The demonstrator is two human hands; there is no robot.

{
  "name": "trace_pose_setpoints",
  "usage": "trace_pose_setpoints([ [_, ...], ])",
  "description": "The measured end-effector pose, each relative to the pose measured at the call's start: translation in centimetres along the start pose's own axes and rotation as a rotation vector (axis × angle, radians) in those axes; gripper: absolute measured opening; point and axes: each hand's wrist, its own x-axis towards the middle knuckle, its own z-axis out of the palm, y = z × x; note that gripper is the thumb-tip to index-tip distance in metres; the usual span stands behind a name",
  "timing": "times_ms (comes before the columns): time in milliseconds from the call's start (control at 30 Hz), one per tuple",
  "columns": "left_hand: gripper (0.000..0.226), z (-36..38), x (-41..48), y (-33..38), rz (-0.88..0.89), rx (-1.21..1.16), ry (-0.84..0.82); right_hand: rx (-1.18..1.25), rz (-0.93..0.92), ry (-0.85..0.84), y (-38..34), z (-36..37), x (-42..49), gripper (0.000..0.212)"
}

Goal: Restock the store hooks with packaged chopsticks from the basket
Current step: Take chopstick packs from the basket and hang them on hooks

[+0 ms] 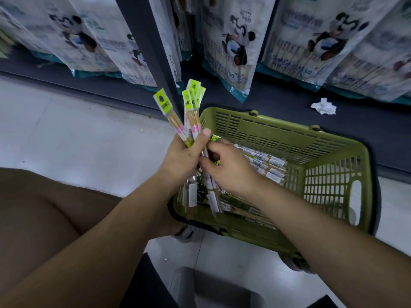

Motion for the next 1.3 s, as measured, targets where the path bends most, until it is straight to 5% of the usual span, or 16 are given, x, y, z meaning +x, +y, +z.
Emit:
trace_pose_setpoints([
  [133,0.034,-0.4,0.3,0.3,0.013,0.012,-0.006,0.079,0.031,-0.101,-0.2,-0.8,0.2,0.010],
  [200,0.034,-0.8,0.6,0.1,-0.009,0.030,0.070,0.262,0.139,-0.073,0.6,-1.2,0.6,0.031],
  [267,0.030,-1.3,1.1,0.1,-0.046,0.023,0.151,0.341,0.234,-0.035,2.5,-1.5,1.0,0.023],
  [367,0.030,-1.9,1.5,0.0,-0.124,-0.079,0.133,0.019,0.333,-0.002,7.5,-1.6,0.7,0.019],
  [500,0.033,-2.0,1.1,-1.0,-0.163,-0.167,0.057,-0.306,0.485,-0.195,13.3,-0.8,-1.1,0.034],
  [800,0.028,-2.2,0.6,-1.4,-0.095,-0.160,-0.018,-0.713,0.422,-0.227,14.8,2.3,-1.2,0.035],
  [1300,0.025,-2.0,0.9,-1.5,-0.089,-0.128,-0.043,-0.780,0.398,-0.186,14.7,3.5,-1.8,0.024],
])
